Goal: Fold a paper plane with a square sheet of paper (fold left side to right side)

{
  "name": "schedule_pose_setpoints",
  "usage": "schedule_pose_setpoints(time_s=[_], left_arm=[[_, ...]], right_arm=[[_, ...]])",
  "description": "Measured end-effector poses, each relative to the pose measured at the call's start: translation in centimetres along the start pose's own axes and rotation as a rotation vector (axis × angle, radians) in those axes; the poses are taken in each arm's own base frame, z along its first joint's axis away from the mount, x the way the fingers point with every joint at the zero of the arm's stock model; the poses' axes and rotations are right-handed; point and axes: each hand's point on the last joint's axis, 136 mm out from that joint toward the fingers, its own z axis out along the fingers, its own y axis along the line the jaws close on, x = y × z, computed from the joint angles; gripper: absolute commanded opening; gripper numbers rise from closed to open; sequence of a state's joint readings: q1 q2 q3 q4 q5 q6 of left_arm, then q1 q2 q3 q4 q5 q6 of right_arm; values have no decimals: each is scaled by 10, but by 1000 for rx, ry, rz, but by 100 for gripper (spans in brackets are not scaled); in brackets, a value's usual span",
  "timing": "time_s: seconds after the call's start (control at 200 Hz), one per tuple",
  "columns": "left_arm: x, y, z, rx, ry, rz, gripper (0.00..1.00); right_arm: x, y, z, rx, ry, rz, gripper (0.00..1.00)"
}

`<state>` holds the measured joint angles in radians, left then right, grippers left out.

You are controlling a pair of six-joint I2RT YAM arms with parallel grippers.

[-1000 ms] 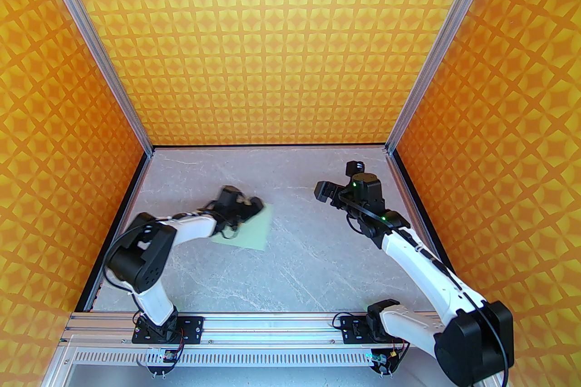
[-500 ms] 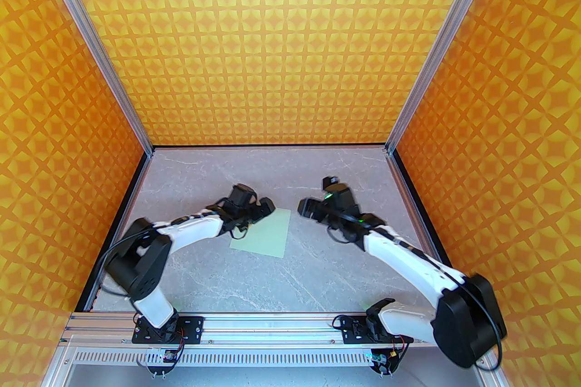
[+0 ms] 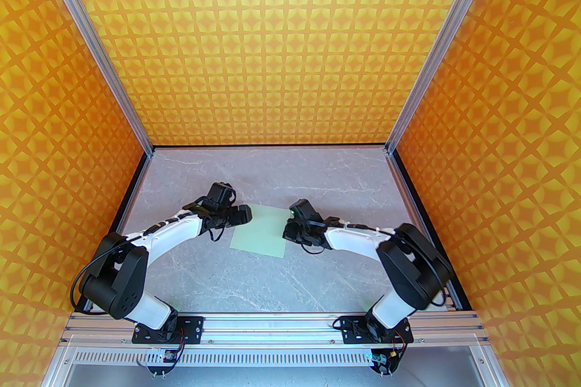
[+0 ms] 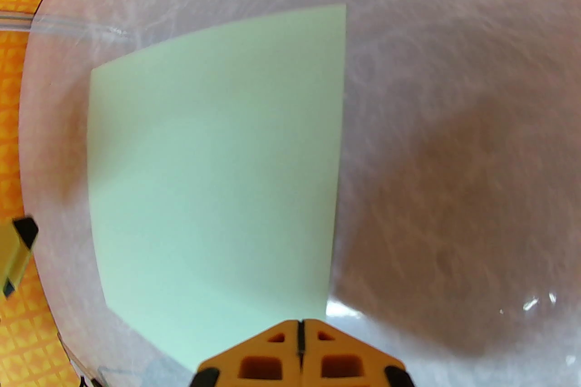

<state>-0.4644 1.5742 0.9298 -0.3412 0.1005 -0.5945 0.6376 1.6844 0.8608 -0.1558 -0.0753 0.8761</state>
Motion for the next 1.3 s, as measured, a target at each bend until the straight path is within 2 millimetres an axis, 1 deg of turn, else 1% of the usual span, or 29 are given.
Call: schedule_pose_setpoints(time_s=[0.23, 0.305, 0.395, 0.485, 0.74, 0.91, 1.025, 1.13, 1.23, 1.3], left_arm=[[19, 12, 22, -35, 86, 14, 73], [24, 16, 28, -49, 110, 20, 73], [28, 19, 34, -67, 137, 30, 73], [26, 18, 35, -69, 145, 34, 73], [28, 14, 35, -52, 161, 35, 72], [33, -1, 38, 2, 173, 37, 73], [40, -20, 39, 66, 193, 30, 73], [44, -32, 39, 116, 208, 22, 74], [42, -40, 38, 155, 206, 8, 74], [36, -42, 38, 179, 192, -3, 74]], right_arm=[[-17, 12, 9, 7, -28, -17, 0], [-19, 11, 13, 18, -32, -24, 0], [-17, 5, 17, 44, -28, -27, 0], [-13, -2, 23, 69, -15, -34, 0], [-15, 0, 24, 66, -19, -45, 0], [-15, 0, 24, 66, -18, -46, 0], [-15, 0, 24, 66, -18, -46, 0], [-15, 0, 24, 65, -18, -46, 0], [-16, 2, 25, 58, -20, -46, 0], [-16, 3, 26, 52, -20, -46, 0]])
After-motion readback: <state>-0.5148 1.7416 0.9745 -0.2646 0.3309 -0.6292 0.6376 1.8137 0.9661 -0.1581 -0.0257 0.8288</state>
